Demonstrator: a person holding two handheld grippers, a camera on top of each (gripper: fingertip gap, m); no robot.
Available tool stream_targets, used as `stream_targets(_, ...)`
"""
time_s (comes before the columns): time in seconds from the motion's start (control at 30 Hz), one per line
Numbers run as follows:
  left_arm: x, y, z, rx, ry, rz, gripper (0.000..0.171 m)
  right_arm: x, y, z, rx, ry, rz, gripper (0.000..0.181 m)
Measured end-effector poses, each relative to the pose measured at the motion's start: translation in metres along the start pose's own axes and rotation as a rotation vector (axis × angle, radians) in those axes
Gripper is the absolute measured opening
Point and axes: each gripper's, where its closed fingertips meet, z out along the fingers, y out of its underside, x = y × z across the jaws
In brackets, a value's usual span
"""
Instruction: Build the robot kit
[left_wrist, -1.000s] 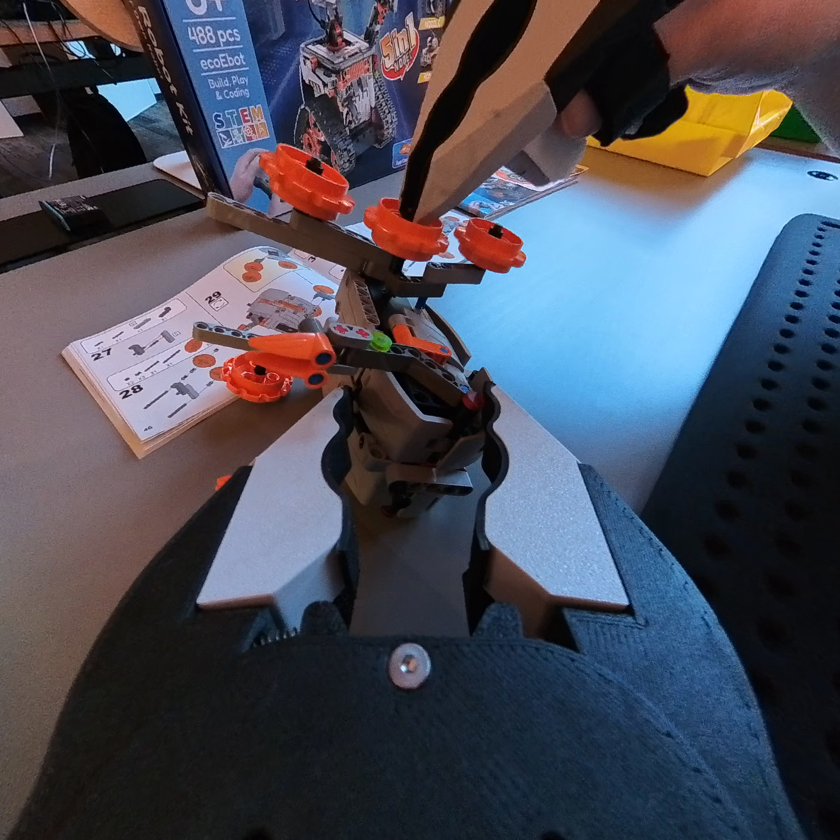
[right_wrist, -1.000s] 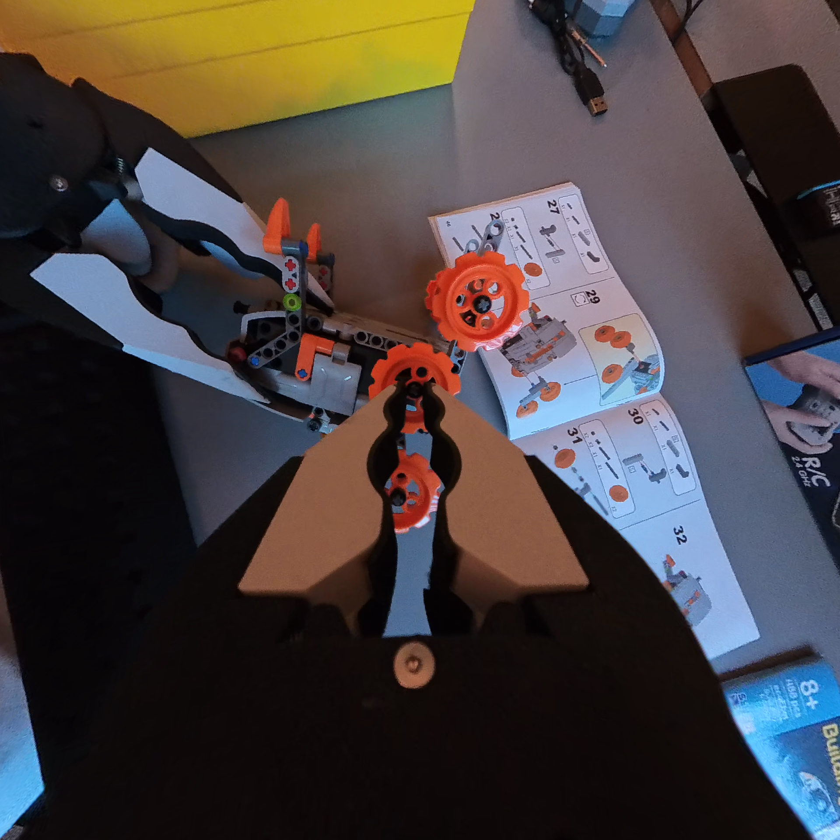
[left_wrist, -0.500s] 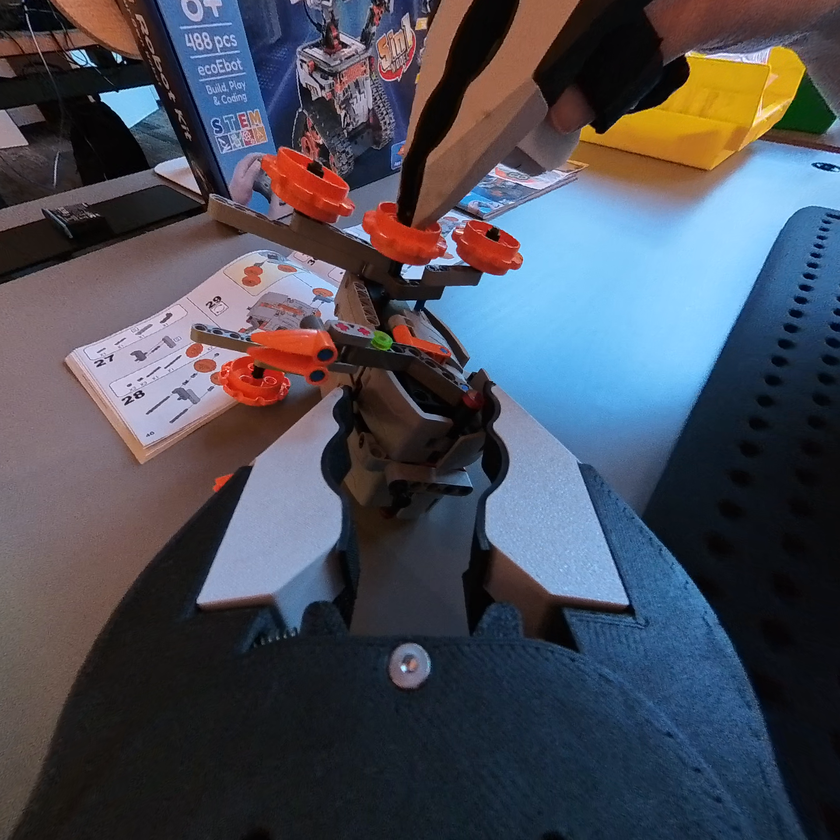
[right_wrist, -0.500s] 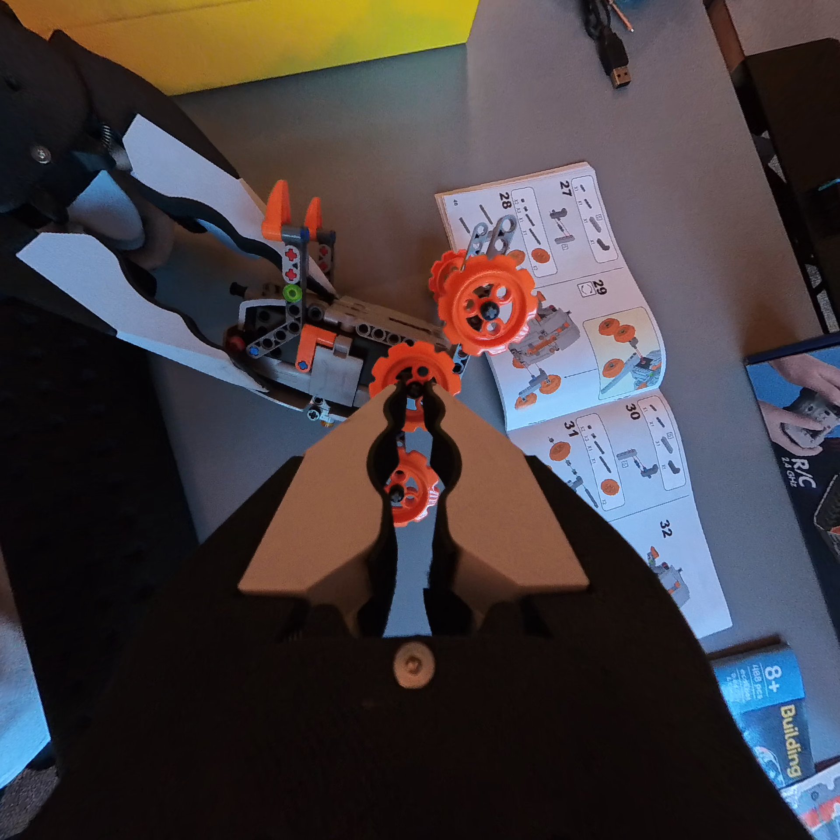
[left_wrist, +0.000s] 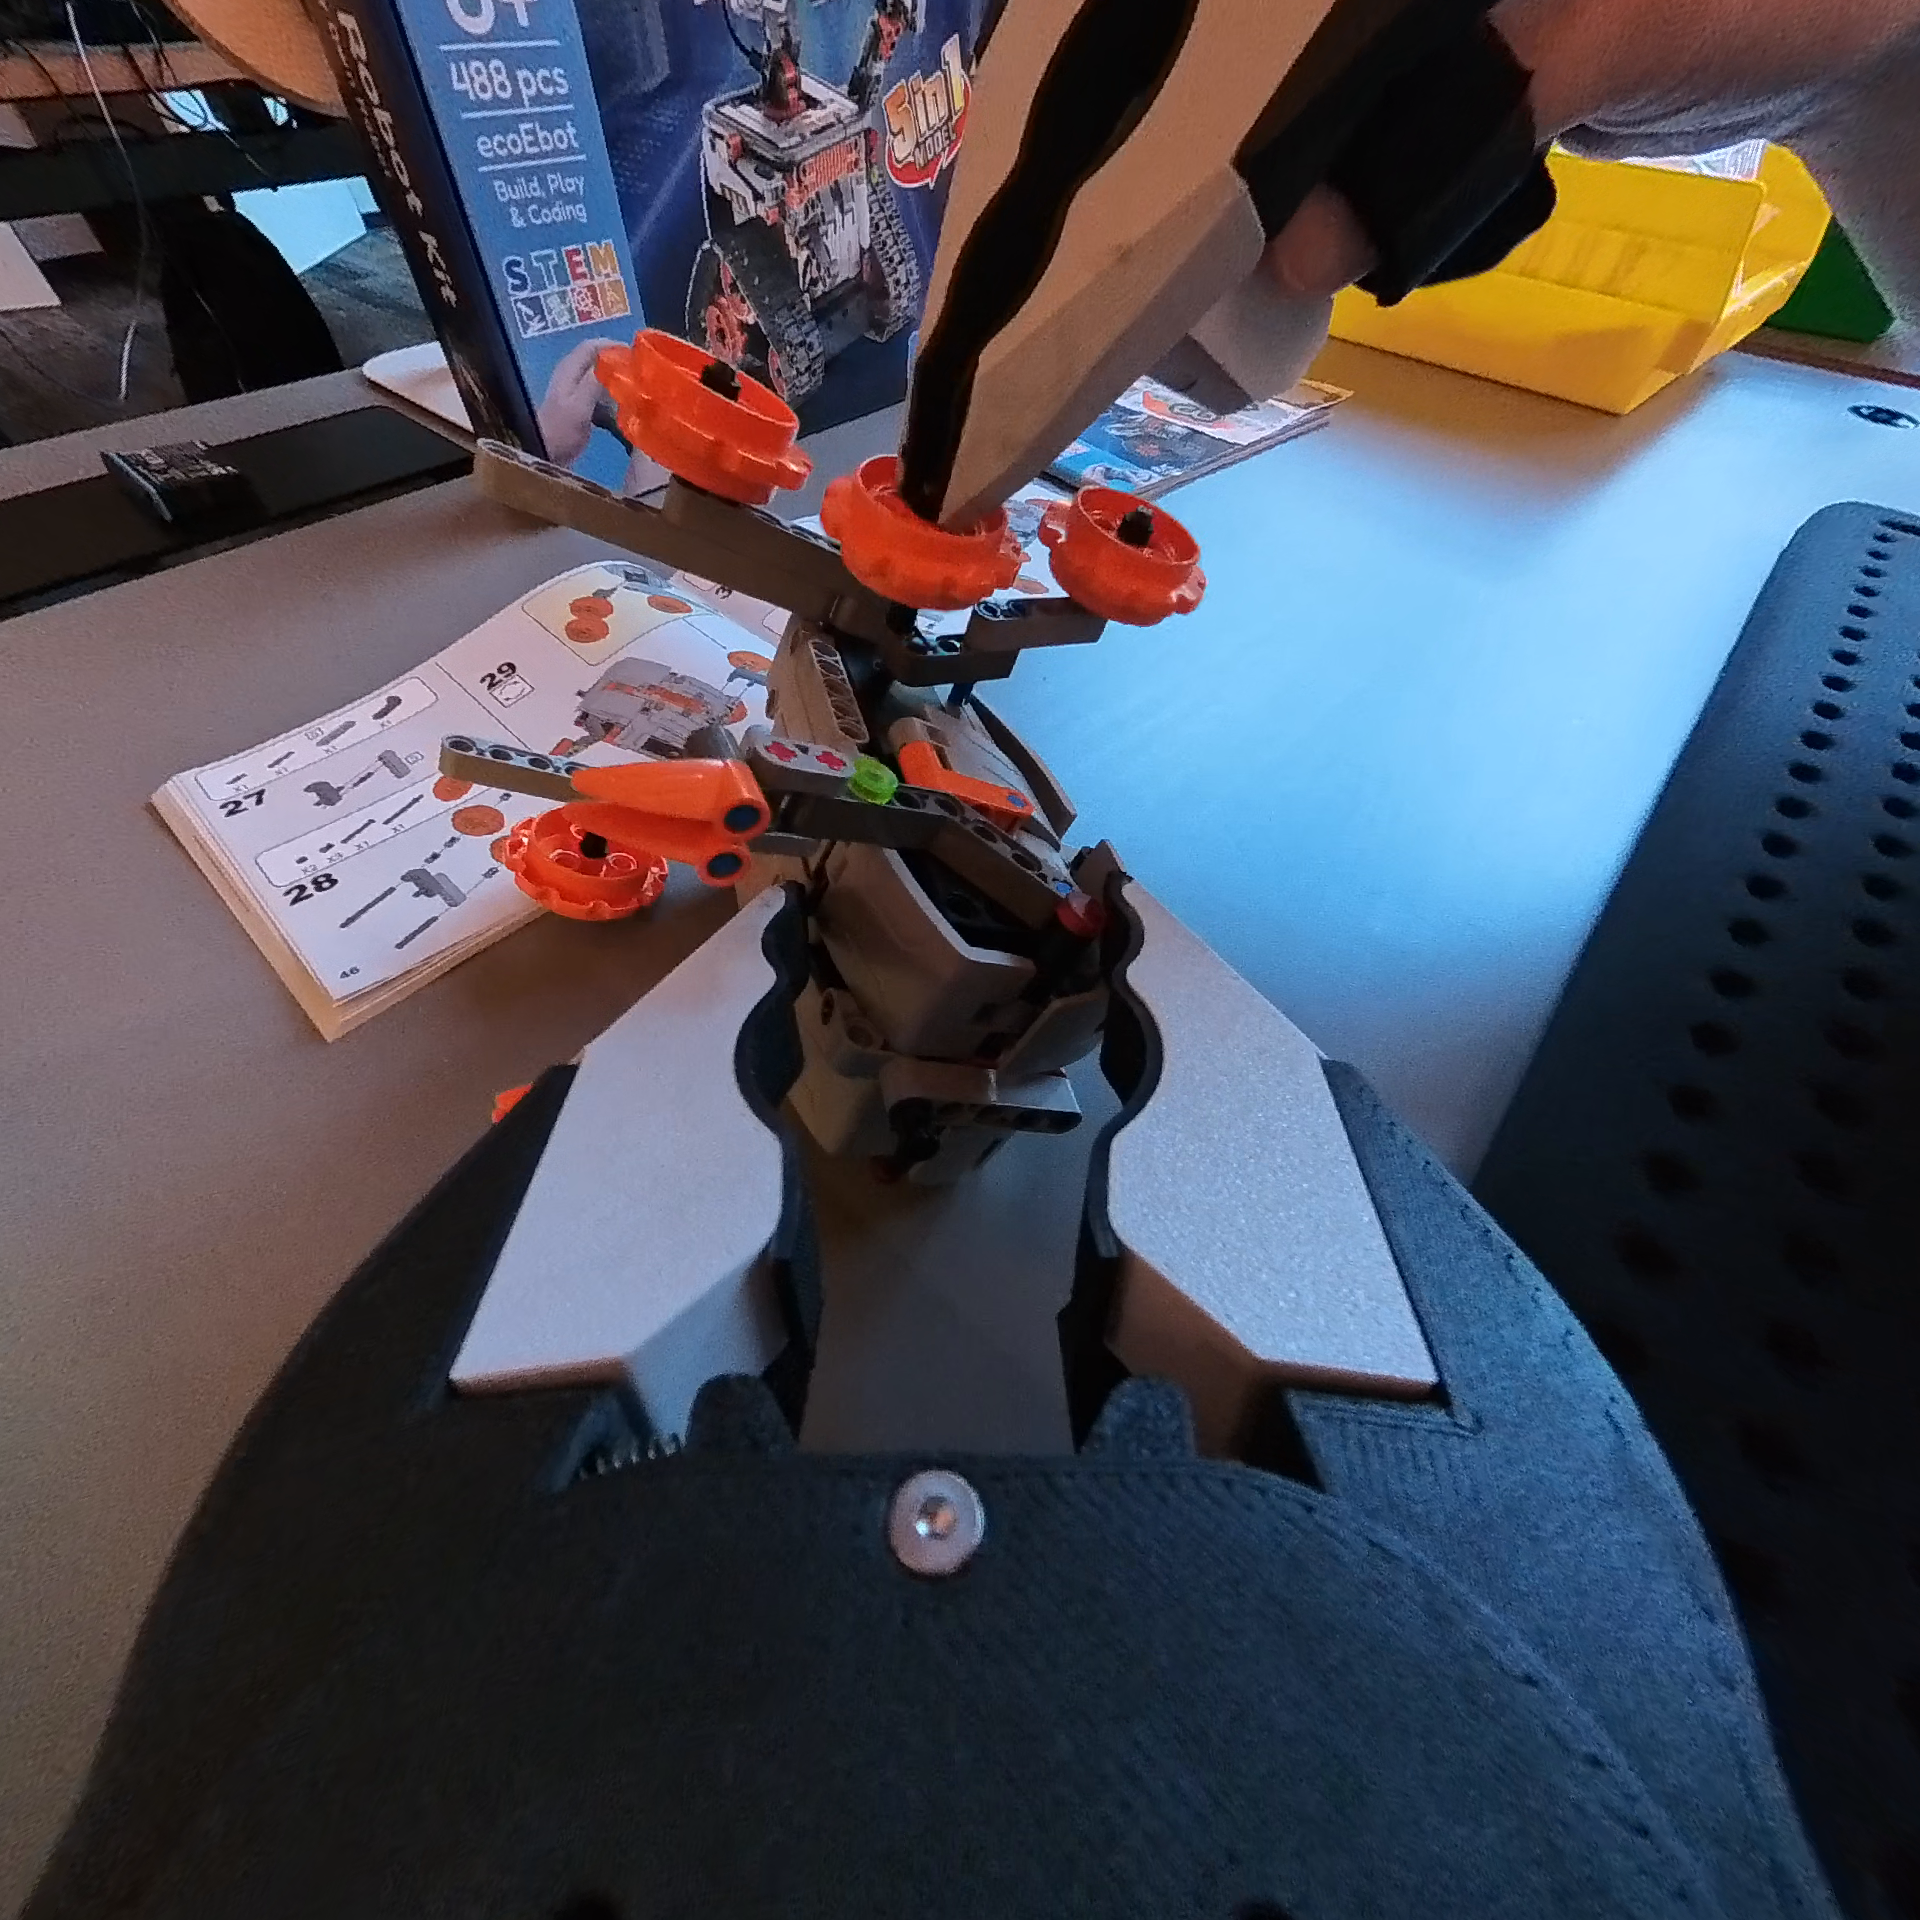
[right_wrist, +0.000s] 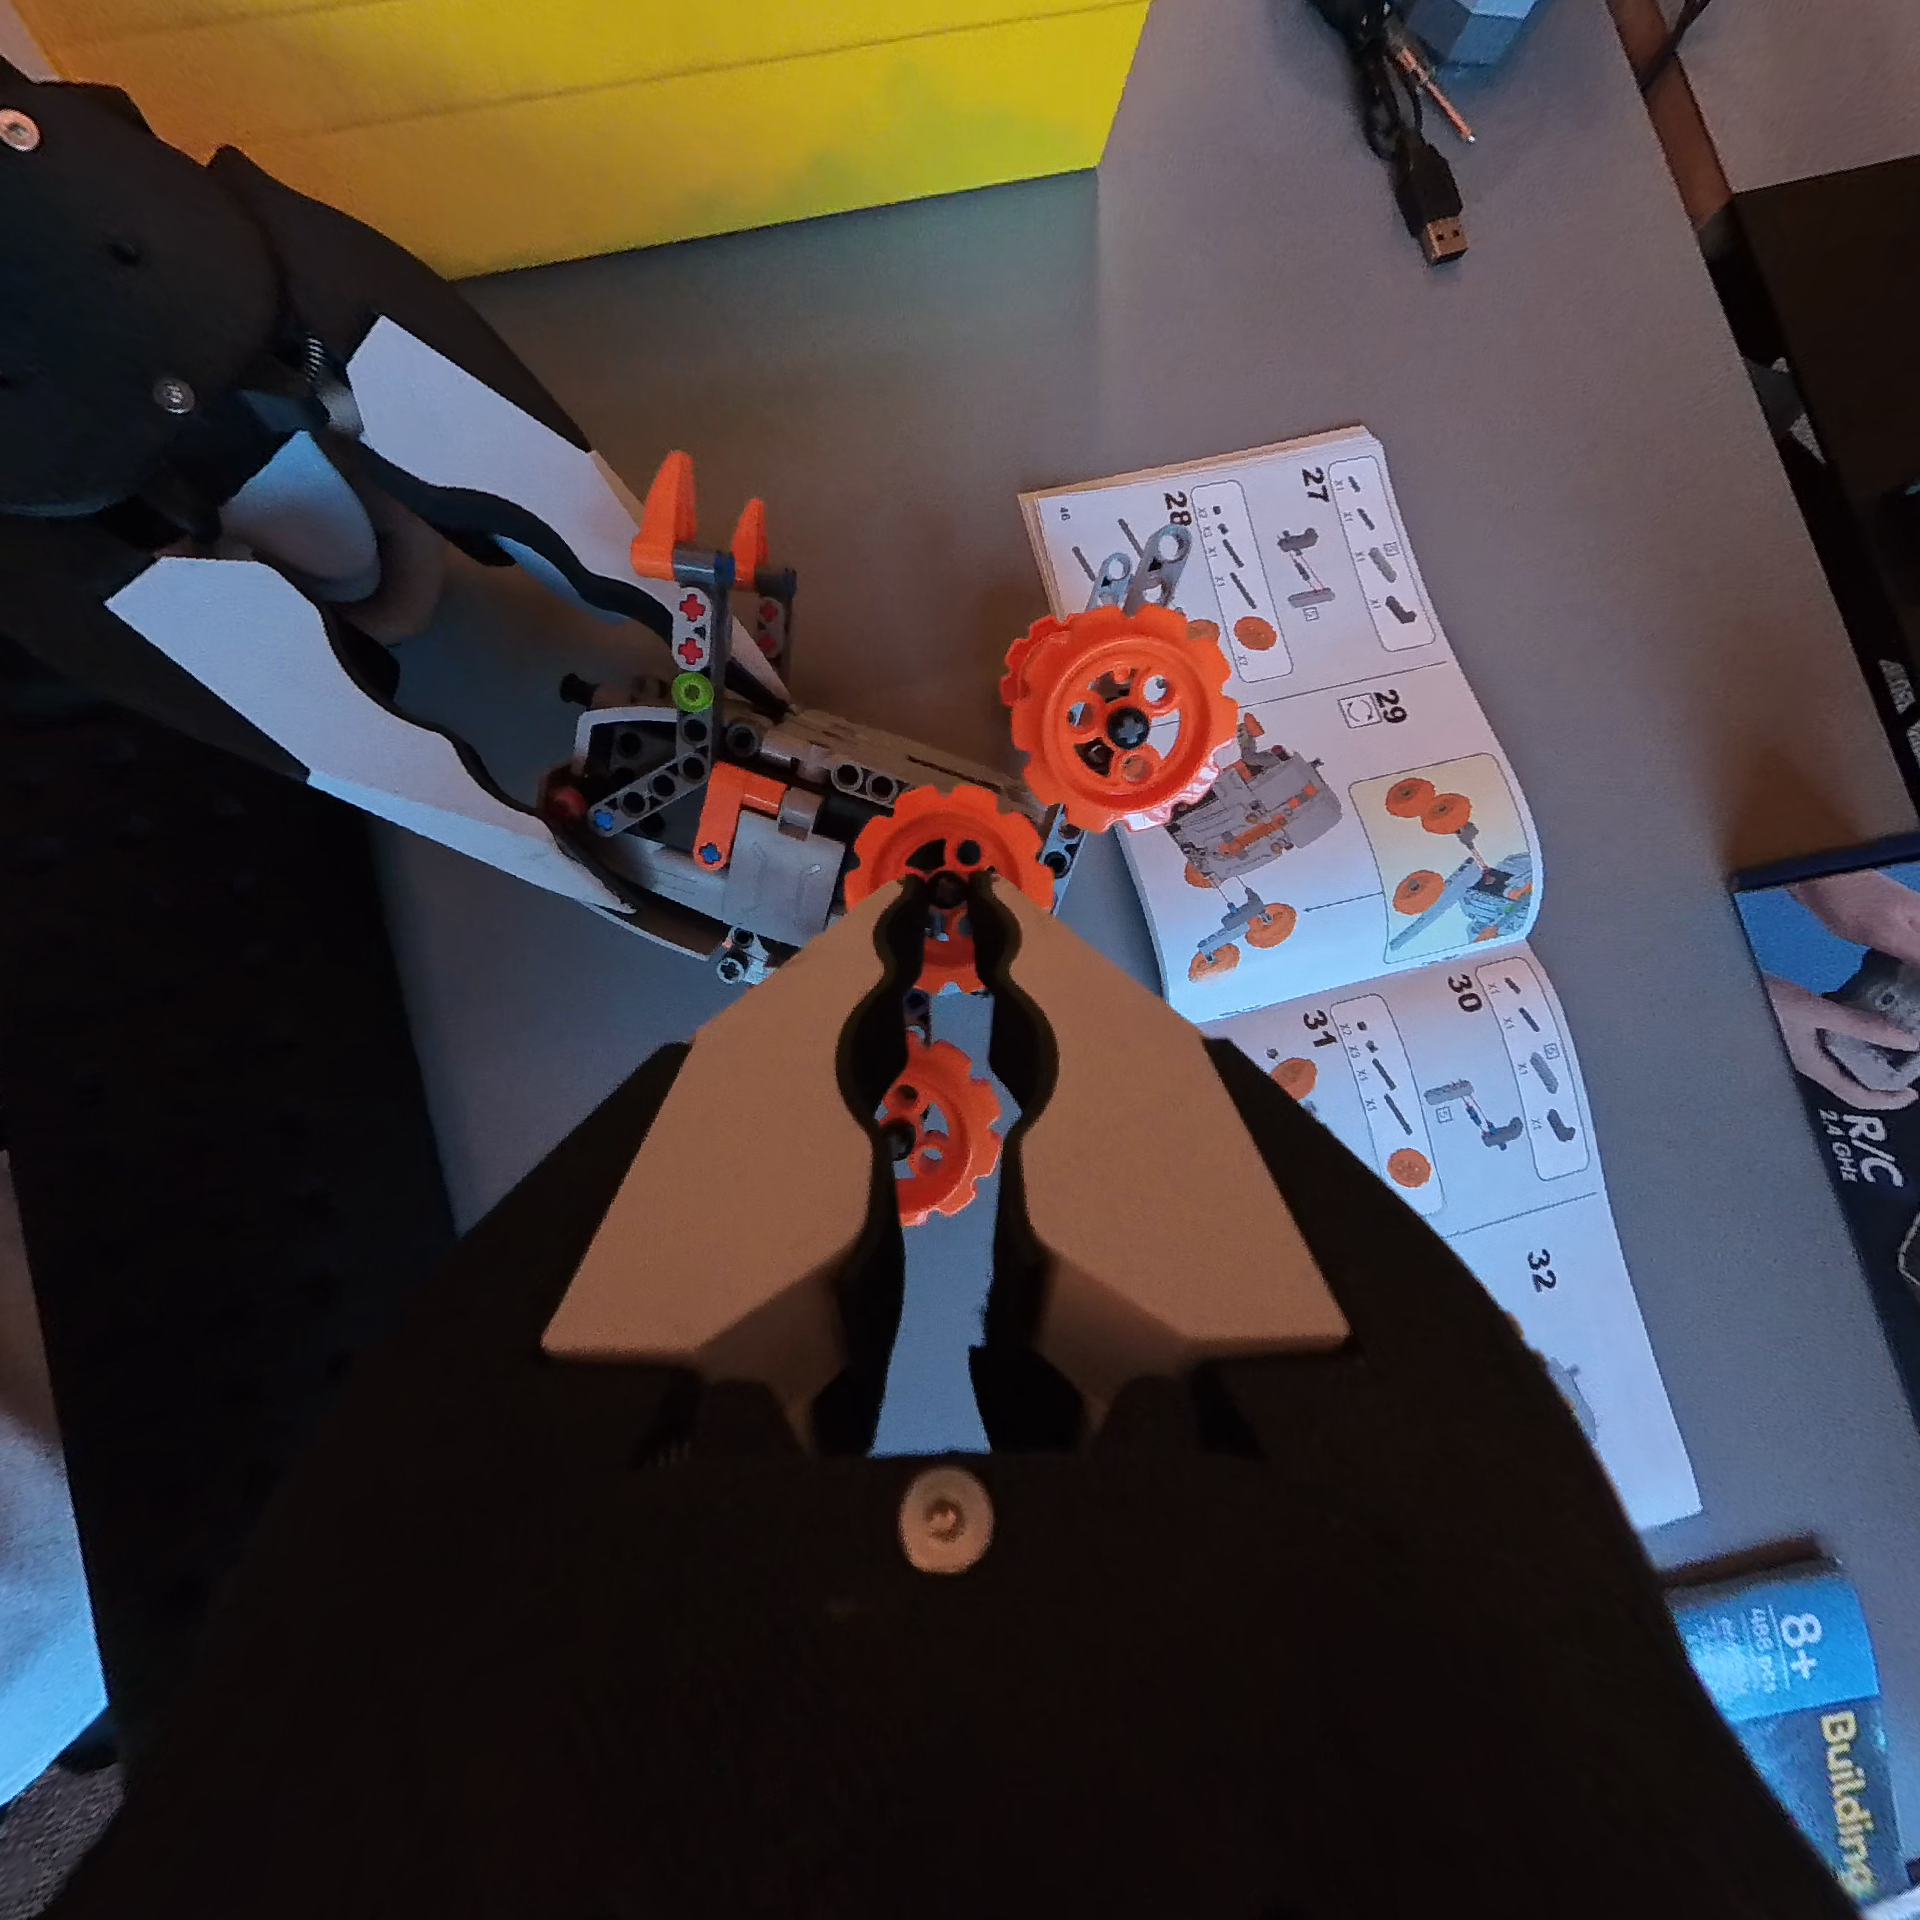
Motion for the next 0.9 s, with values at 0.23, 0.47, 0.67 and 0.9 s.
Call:
stream_targets(0.23,0.000,0.000,0.000,0.000,0.000,-0.001,0.056,0.000,0.001,-0.001,-0.007,0.015,-0.028,0.011)
stream_targets(0.47,0.000,0.000,0.000,0.000,0.001,-0.003,0.056,0.001,0.001,-0.001,-0.011,0.028,-0.054,0.011)
stream_targets(0.67,0.000,0.000,0.000,0.000,0.003,-0.005,0.056,-0.001,0.001,0.000,-0.011,0.025,-0.062,0.011)
stream_targets(0.9,-0.005,-0.009,-0.013,0.081,-0.003,-0.076,0.074,-0.001,0.000,0.001,-0.003,0.018,-0.062,0.011)
